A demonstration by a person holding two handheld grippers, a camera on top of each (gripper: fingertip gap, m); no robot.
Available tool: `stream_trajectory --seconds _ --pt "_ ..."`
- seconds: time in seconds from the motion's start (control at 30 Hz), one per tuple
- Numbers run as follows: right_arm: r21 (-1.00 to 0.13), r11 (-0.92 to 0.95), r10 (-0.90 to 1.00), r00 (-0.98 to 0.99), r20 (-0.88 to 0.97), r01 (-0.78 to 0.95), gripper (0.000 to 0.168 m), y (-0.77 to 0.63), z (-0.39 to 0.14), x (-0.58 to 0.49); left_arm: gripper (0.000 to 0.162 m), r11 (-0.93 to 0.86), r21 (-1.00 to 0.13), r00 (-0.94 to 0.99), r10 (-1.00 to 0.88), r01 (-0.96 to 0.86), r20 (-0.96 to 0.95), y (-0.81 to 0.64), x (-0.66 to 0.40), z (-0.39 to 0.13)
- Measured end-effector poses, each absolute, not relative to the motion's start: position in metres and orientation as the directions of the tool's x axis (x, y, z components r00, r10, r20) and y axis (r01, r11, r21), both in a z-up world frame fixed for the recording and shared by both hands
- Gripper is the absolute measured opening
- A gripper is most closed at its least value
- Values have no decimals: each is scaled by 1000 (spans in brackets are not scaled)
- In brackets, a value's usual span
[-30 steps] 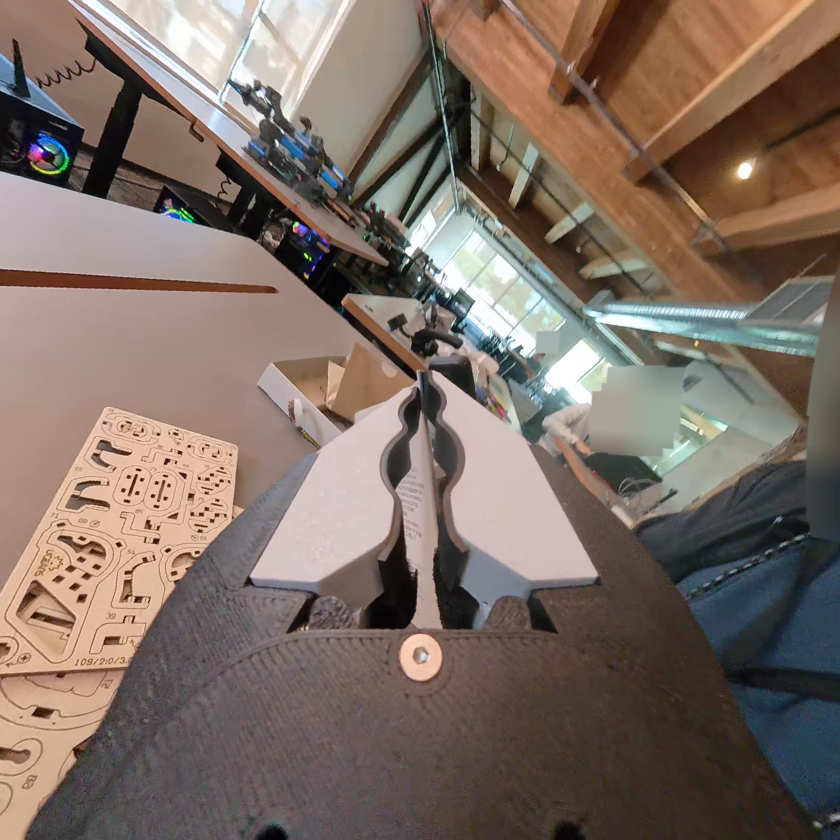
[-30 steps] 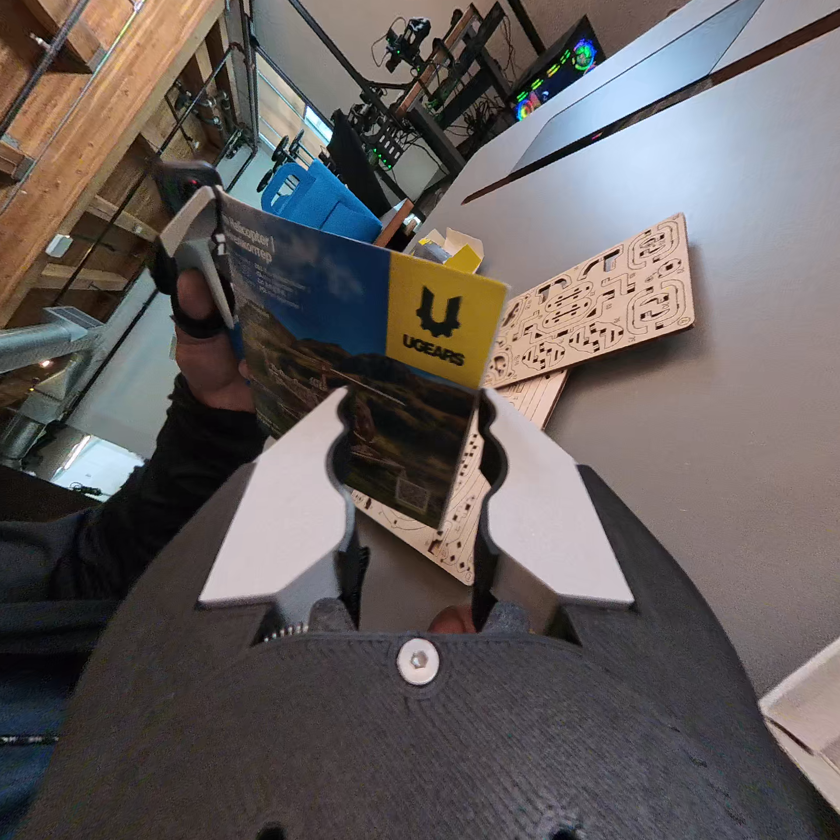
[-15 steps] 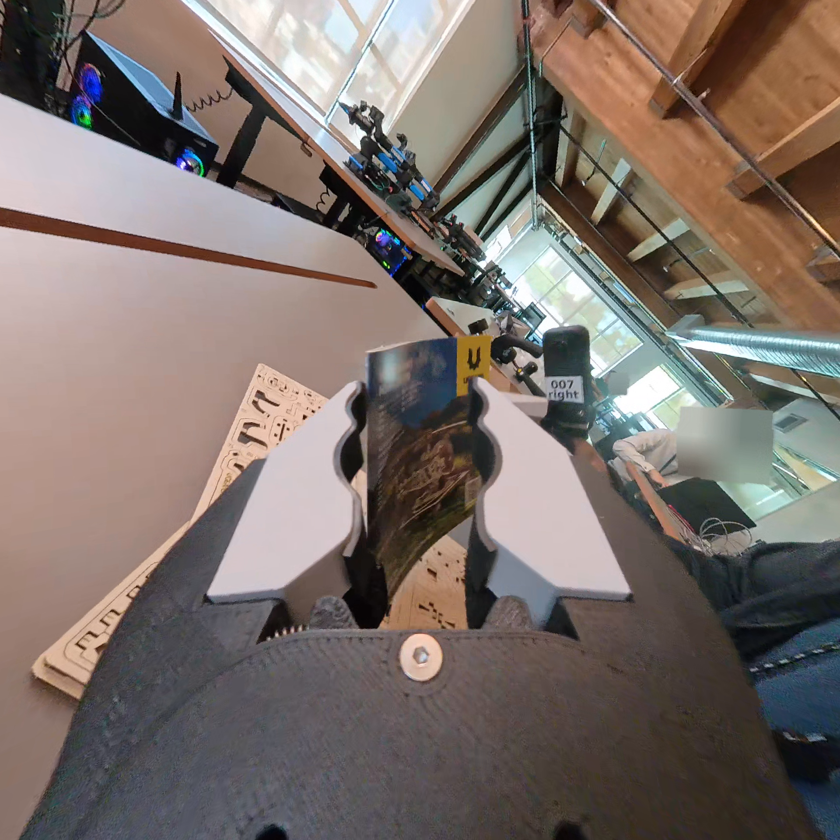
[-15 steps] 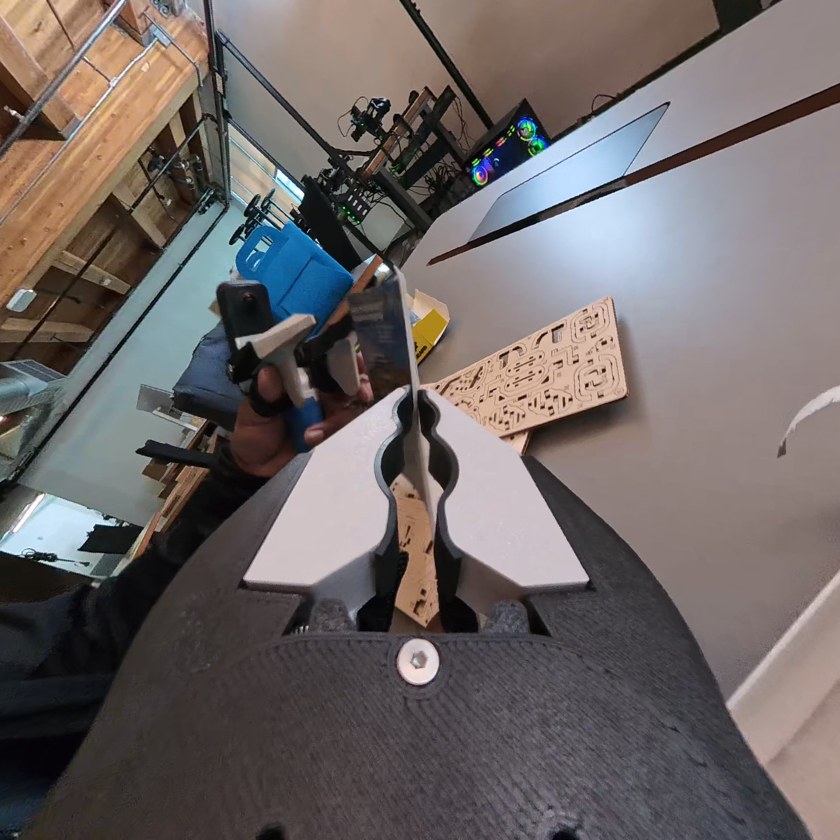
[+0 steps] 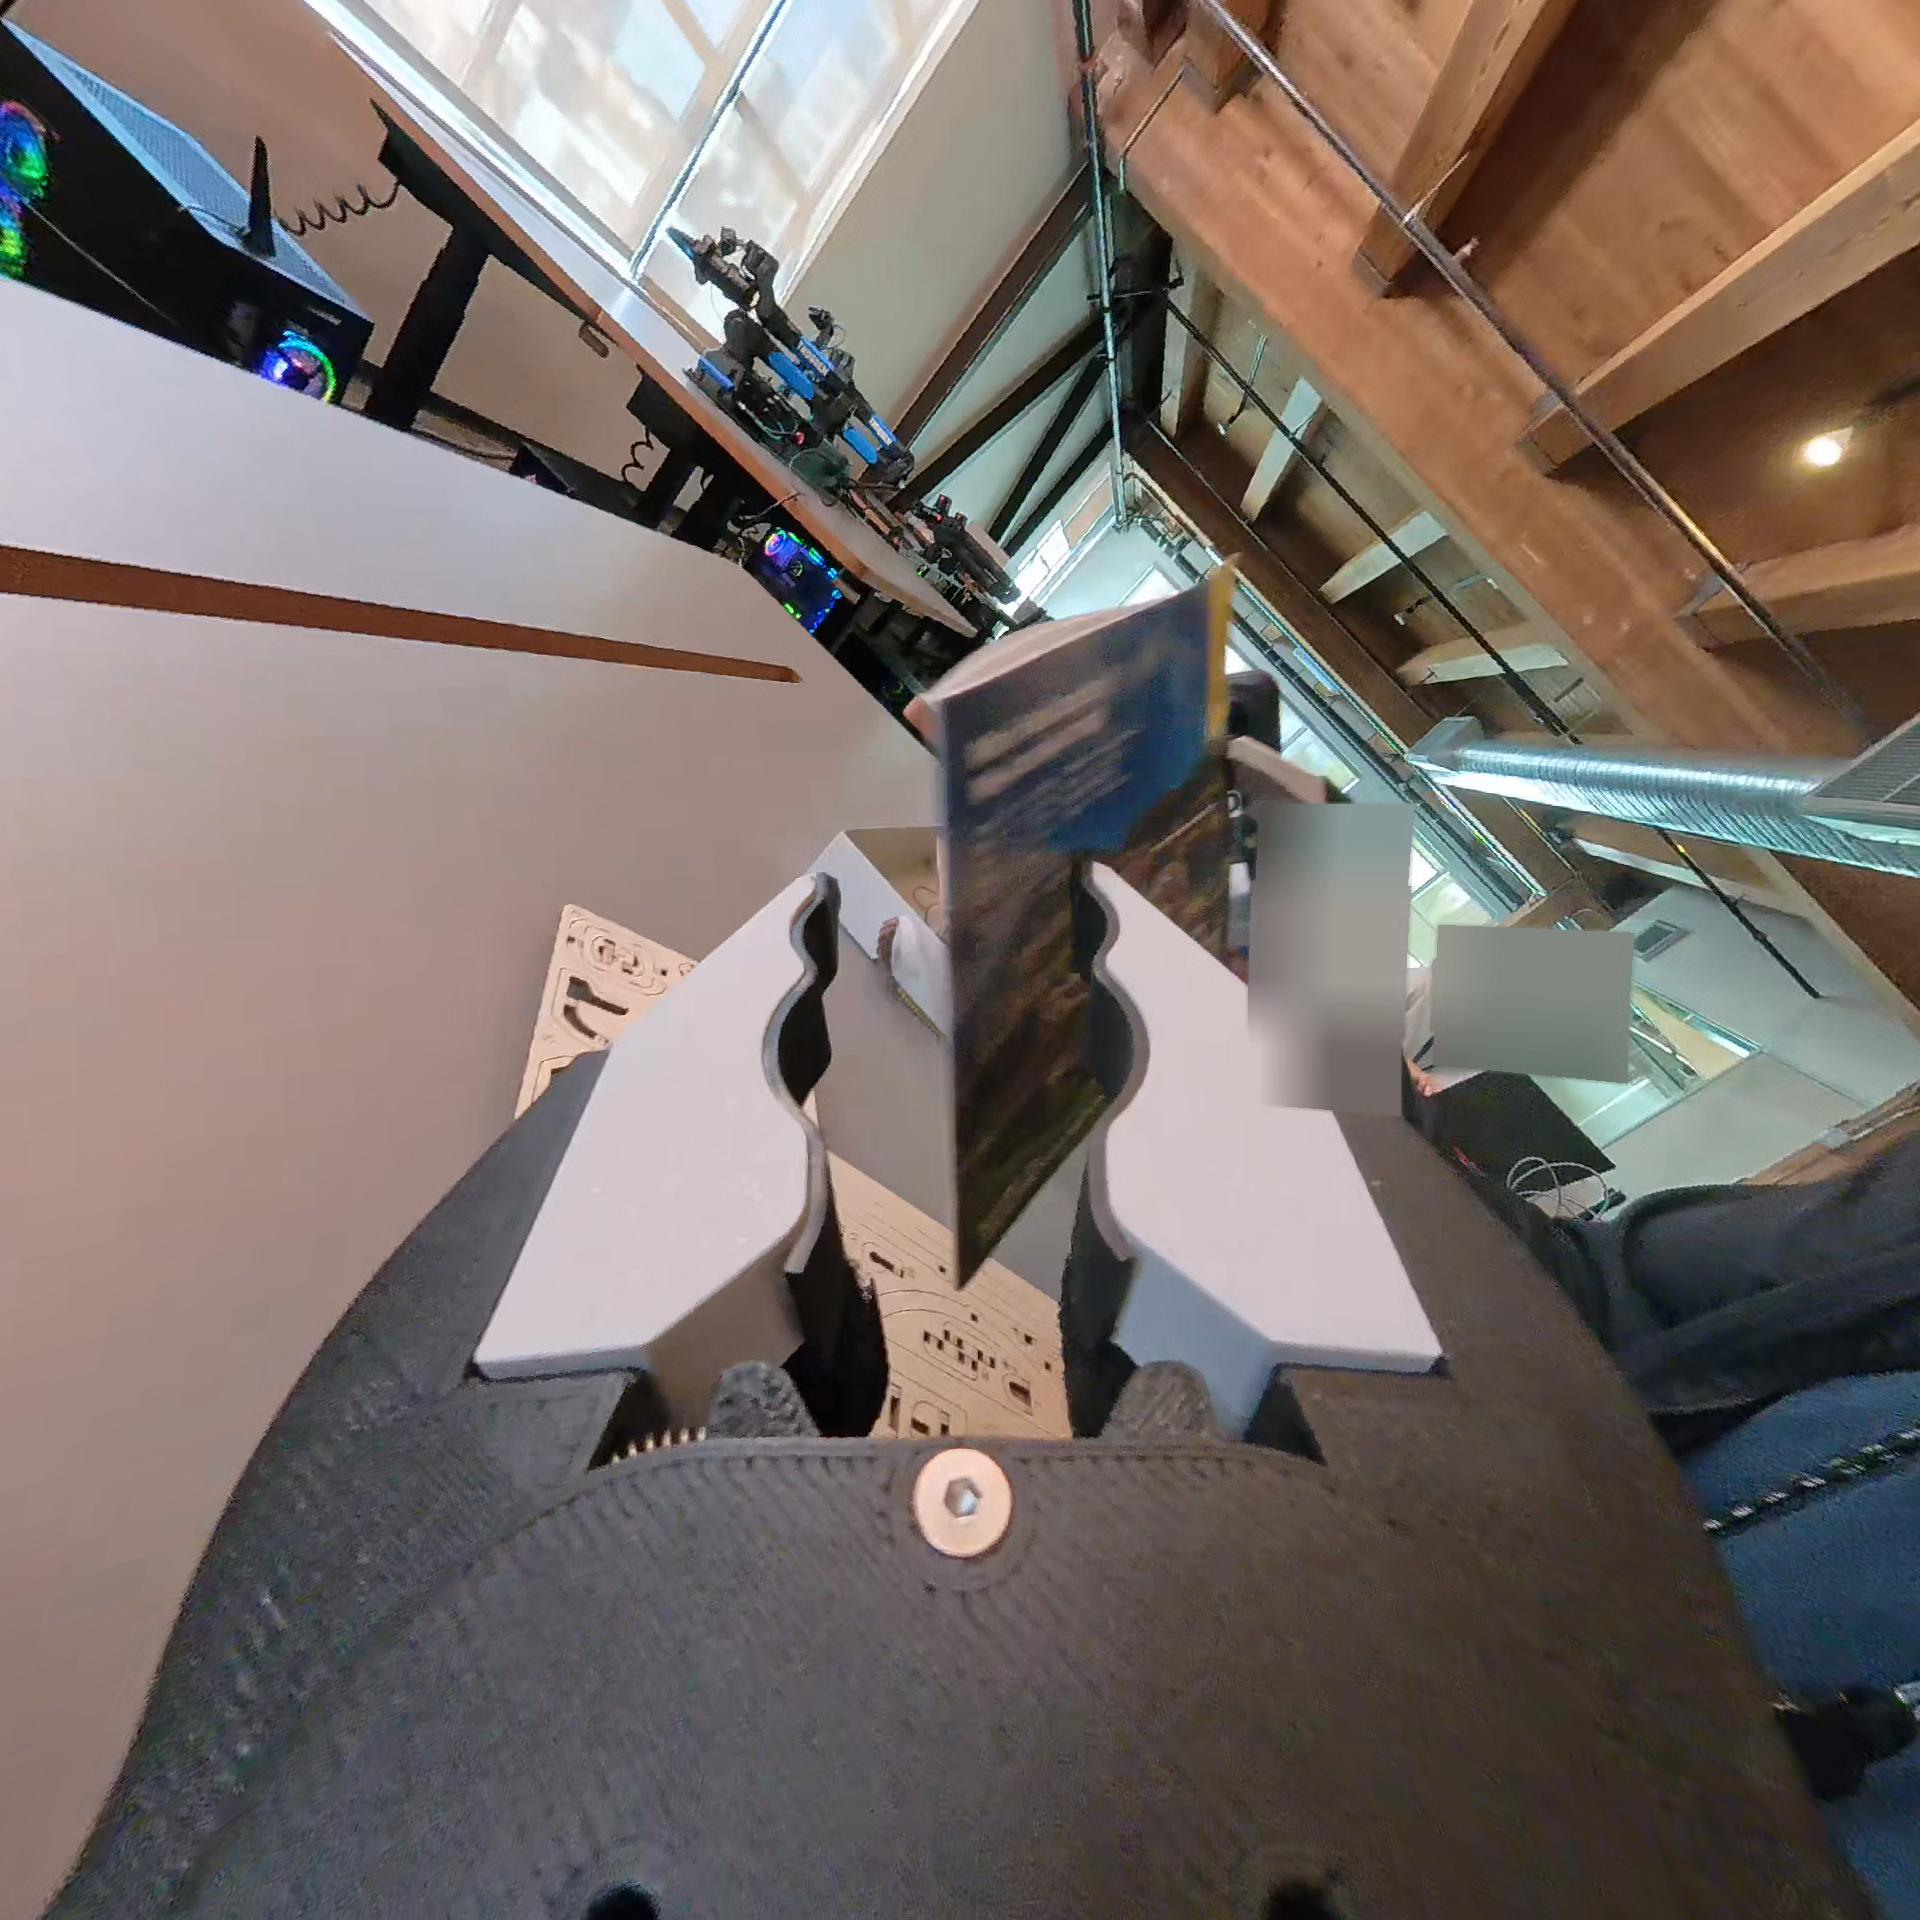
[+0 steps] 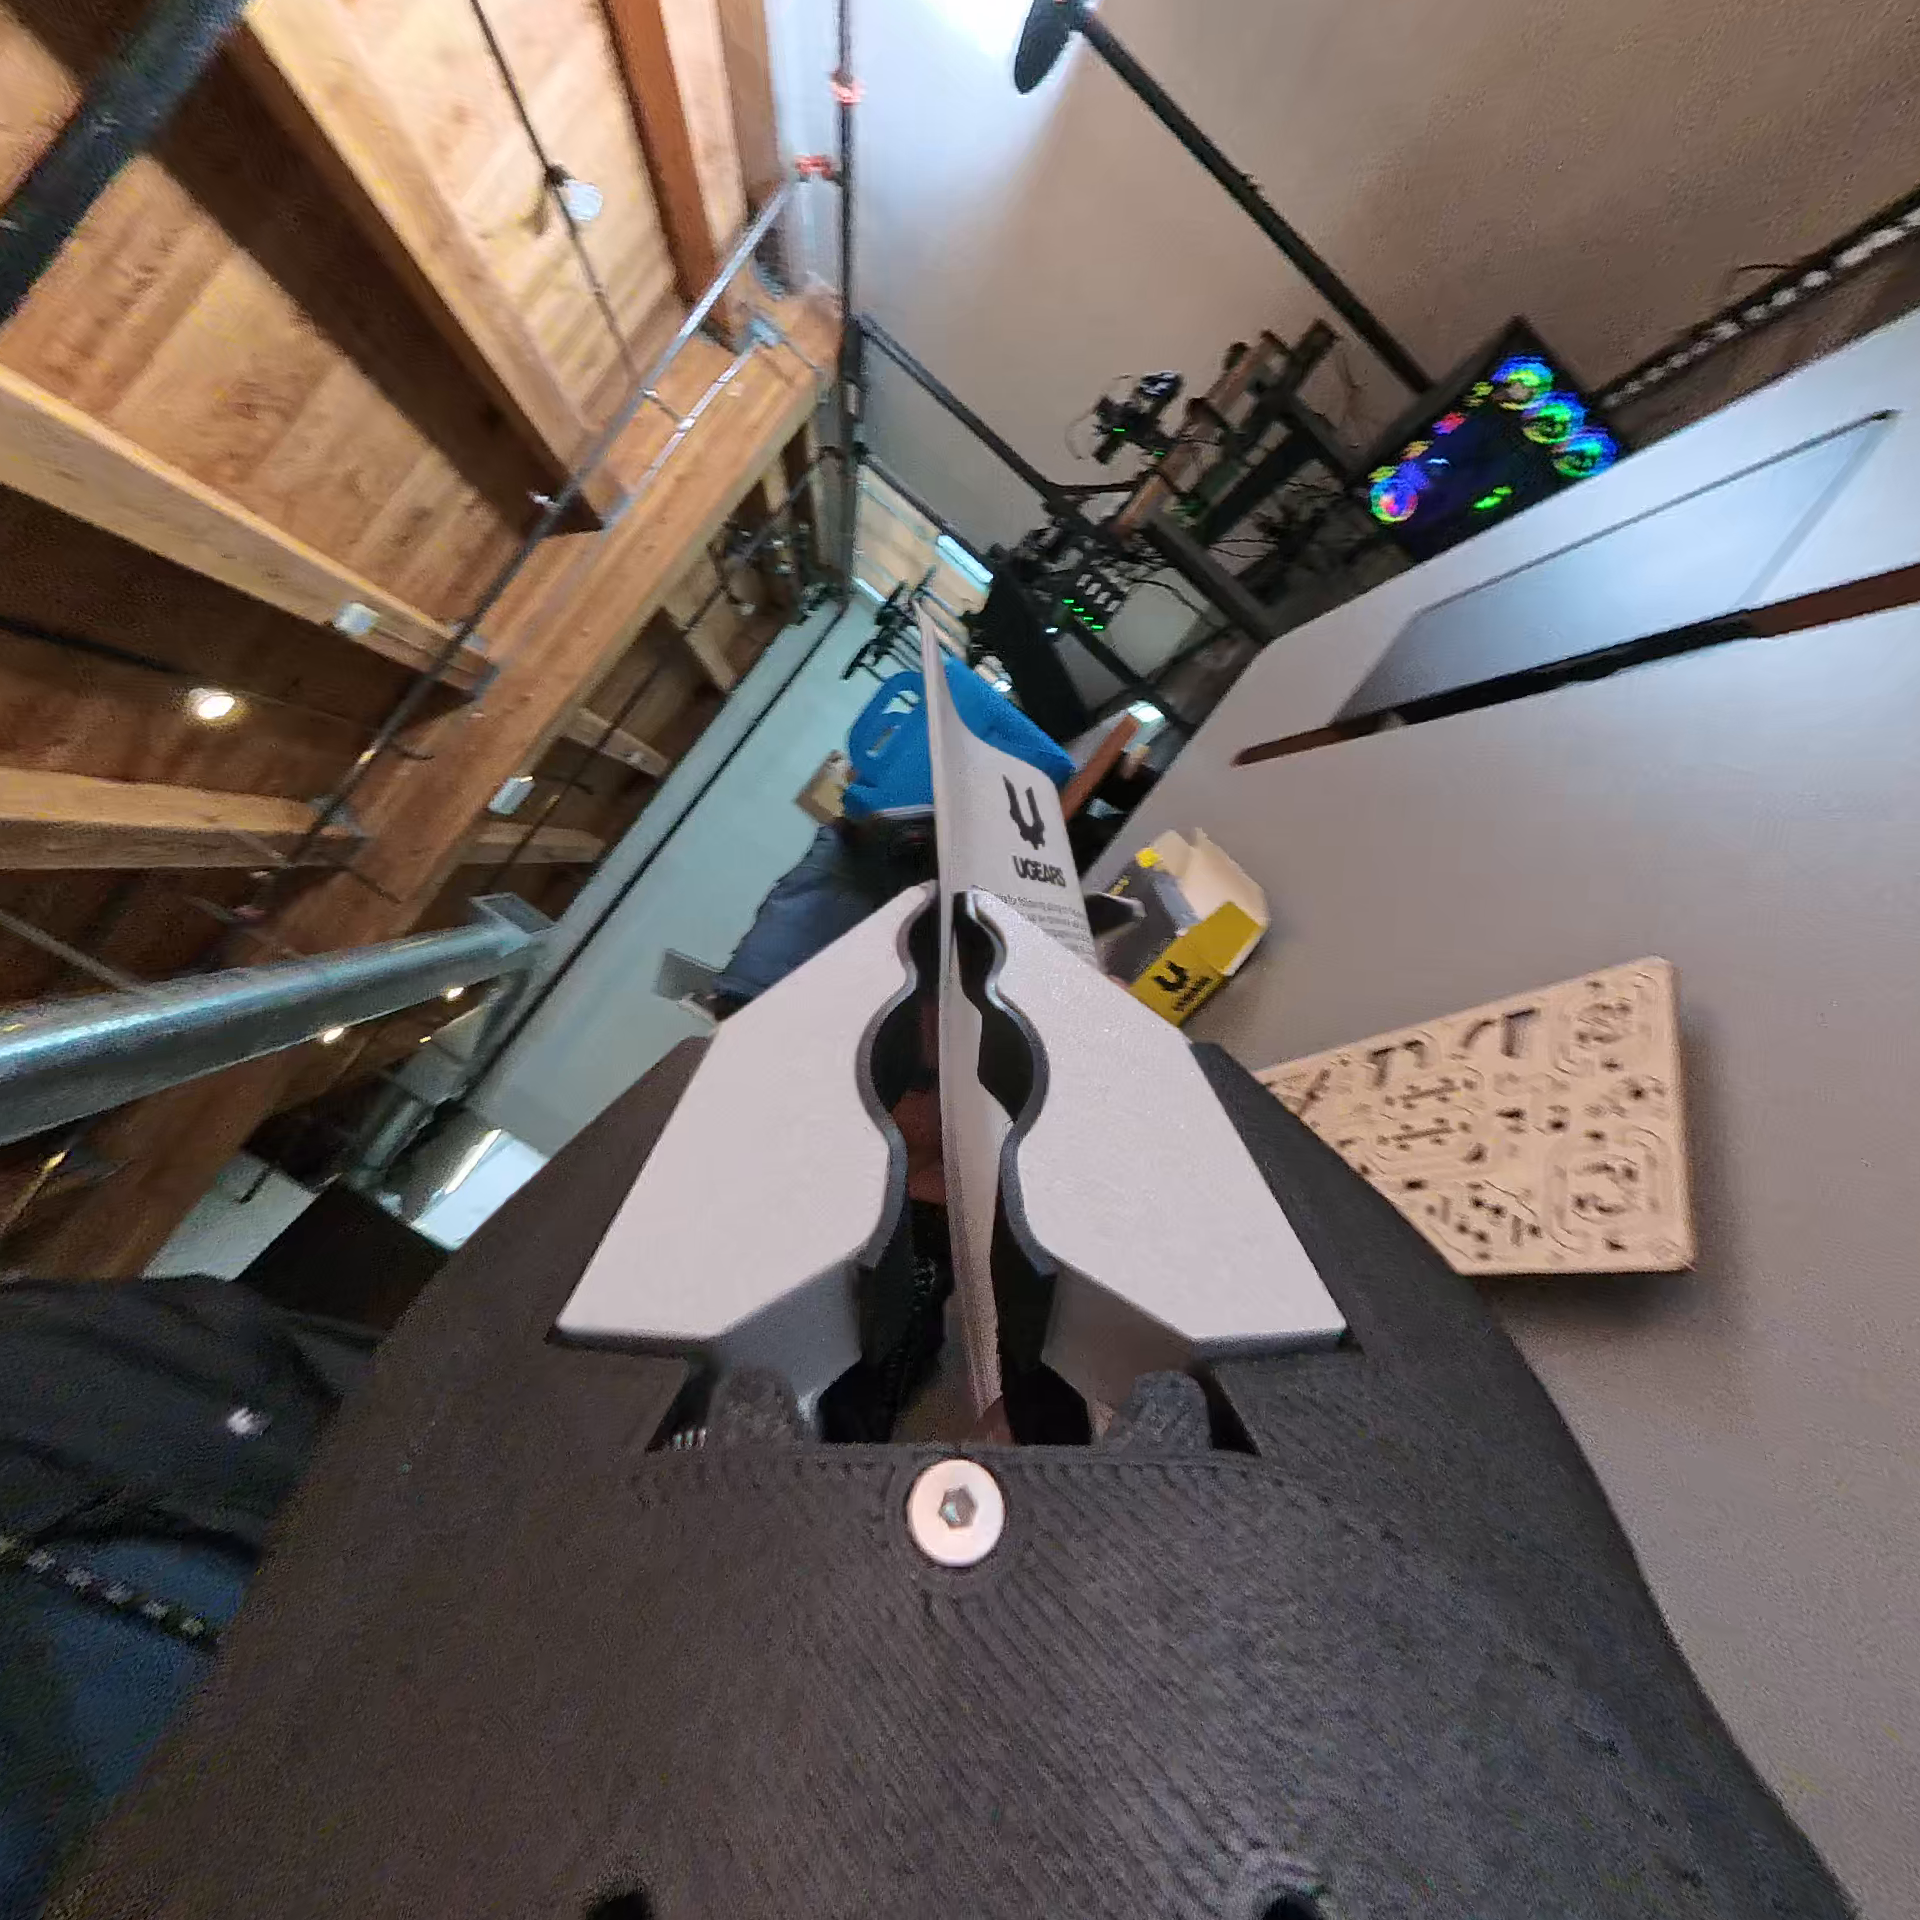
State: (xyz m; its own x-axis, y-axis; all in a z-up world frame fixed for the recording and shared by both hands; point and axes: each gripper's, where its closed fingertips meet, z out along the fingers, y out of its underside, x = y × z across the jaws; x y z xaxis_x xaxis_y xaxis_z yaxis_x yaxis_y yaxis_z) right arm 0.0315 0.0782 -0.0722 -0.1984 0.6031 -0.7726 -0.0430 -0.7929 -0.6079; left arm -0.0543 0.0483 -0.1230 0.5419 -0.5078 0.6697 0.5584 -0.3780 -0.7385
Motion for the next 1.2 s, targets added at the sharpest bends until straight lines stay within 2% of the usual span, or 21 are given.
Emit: stream_trajectory --seconds 0.1,0.23,0.33,0.43,0.53,0.63,0.7,0.93,1.2 --pt "-617 -786 598 -274 -753 -18 0 67 -59 27 56 -381 -718 521 -504 582 689 53 -57 -128" --pt "-626 -779 606 -276 -746 -19 0 73 -51 14 51 -348 -704 452 -575 619 682 53 -60 -112" --pt "-620 -783 616 -206 -761 -52 0 97 -55 0 20 -329 -723 448 -609 608 654 58 -62 -102" --pt "-675 -734 679 -69 -731 -75 0 126 -67 -12 2 -311 -735 483 -591 602 646 71 -69 -104" --pt "-757 -651 750 111 -652 -45 5 149 -88 -20 2 -302 -744 533 -544 596 648 81 -75 -117" --pt "-814 -581 791 223 -569 -16 31 161 -102 -21 2 -294 -746 557 -517 597 650 83 -81 -123" --pt "-855 -519 823 267 -501 -5 40 163 -107 -21 1 -269 -757 578 -512 595 636 83 -86 -123" --pt "-942 -335 918 222 -328 -5 61 143 -98 -38 2 -162 -767 570 -579 621 584 75 -93 -104" --pt "-943 -331 931 153 -332 -34 62 126 -89 -43 2 -113 -756 550 -618 645 562 71 -93 -97"
